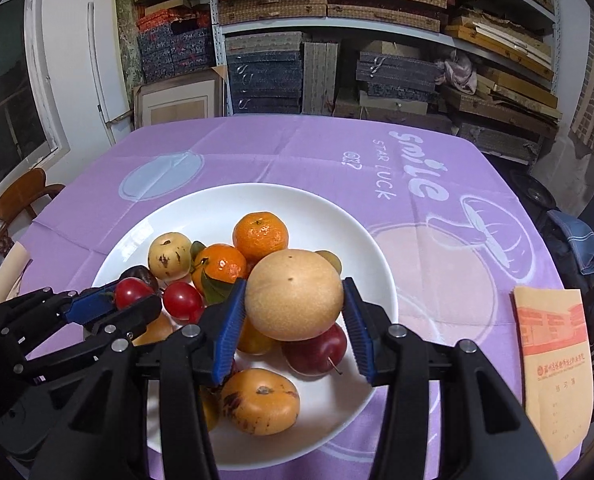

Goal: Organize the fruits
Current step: 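Carry the tomato and pale yellow fruit onto the plate and open both grippers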

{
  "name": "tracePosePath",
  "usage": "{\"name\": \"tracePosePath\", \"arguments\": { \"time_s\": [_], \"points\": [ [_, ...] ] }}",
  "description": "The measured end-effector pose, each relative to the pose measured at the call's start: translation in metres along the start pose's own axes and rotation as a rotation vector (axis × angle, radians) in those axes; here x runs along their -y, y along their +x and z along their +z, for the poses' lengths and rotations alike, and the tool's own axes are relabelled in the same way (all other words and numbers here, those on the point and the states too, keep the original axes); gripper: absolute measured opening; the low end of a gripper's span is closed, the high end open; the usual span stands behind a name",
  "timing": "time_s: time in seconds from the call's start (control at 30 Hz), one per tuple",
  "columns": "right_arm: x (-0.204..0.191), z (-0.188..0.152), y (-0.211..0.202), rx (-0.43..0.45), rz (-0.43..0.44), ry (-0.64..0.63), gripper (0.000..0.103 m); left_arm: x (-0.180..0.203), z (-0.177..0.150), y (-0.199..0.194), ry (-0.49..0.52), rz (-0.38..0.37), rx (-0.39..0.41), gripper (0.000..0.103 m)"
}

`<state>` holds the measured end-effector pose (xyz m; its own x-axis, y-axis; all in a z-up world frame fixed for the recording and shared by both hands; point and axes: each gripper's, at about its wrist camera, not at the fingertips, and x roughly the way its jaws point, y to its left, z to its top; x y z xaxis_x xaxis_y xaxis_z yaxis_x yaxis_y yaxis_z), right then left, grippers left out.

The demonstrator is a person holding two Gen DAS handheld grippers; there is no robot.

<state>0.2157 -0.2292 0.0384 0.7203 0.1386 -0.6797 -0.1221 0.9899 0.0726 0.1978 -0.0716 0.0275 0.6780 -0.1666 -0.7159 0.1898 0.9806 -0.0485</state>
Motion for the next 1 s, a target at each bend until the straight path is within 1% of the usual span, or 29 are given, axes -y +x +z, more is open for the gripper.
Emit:
{"name": "tracePosePath", "arguments": {
  "time_s": [0.17,0.2,0.23,0.27,0.33,0.4,0.53,0.63,0.67,0.83,0.87,0.9,0.93,0.97,1.0],
  "points": [
    [0.006,0.000,0.011,-0.001,0.005,0.020,0.048,-0.002,0.003,0.006,-0.009,-0.001,-0.007,0.031],
    [0.008,0.000,0.011,0.002,0.003,0.024,0.050,-0.002,0.003,0.007,-0.007,0.001,-0.006,0.031],
    [0.009,0.000,0.010,0.011,0.001,0.027,0.054,-0.002,0.003,0.008,-0.006,0.002,-0.007,0.031],
    [0.009,-0.001,0.009,0.015,0.003,0.028,0.056,-0.001,0.003,0.008,-0.006,0.004,-0.009,0.031],
    [0.009,-0.001,0.006,0.021,0.003,0.027,0.056,-0.001,0.001,0.009,-0.004,0.010,-0.013,0.031],
    [0.008,-0.001,0.001,0.033,0.003,0.029,0.056,-0.001,0.000,0.006,0.000,0.020,-0.010,0.035],
    [0.006,-0.004,-0.015,0.062,0.005,0.032,0.059,0.000,-0.005,-0.003,0.017,0.039,0.010,0.036],
    [0.004,-0.011,-0.030,0.086,0.009,0.034,0.062,-0.001,-0.009,-0.015,0.020,0.048,0.036,0.042],
    [0.004,-0.014,-0.036,0.095,0.010,0.035,0.063,-0.002,-0.009,-0.018,0.020,0.048,0.040,0.044],
    [0.000,-0.035,-0.065,0.128,0.017,0.035,0.065,-0.006,-0.018,-0.037,0.018,0.025,0.060,0.046],
    [-0.001,-0.040,-0.071,0.134,0.014,0.033,0.067,-0.008,-0.021,-0.042,0.015,0.007,0.062,0.051],
    [-0.001,-0.046,-0.077,0.141,0.009,0.033,0.069,-0.011,-0.024,-0.046,0.011,-0.007,0.066,0.060],
    [-0.002,-0.052,-0.083,0.154,0.004,0.032,0.071,-0.013,-0.027,-0.052,0.006,-0.015,0.076,0.063],
    [-0.003,-0.058,-0.090,0.167,-0.003,0.032,0.073,-0.015,-0.029,-0.057,0.003,-0.014,0.086,0.070],
    [-0.004,-0.064,-0.095,0.178,-0.008,0.032,0.074,-0.017,-0.032,-0.062,0.002,-0.011,0.097,0.074]
  ]
}}
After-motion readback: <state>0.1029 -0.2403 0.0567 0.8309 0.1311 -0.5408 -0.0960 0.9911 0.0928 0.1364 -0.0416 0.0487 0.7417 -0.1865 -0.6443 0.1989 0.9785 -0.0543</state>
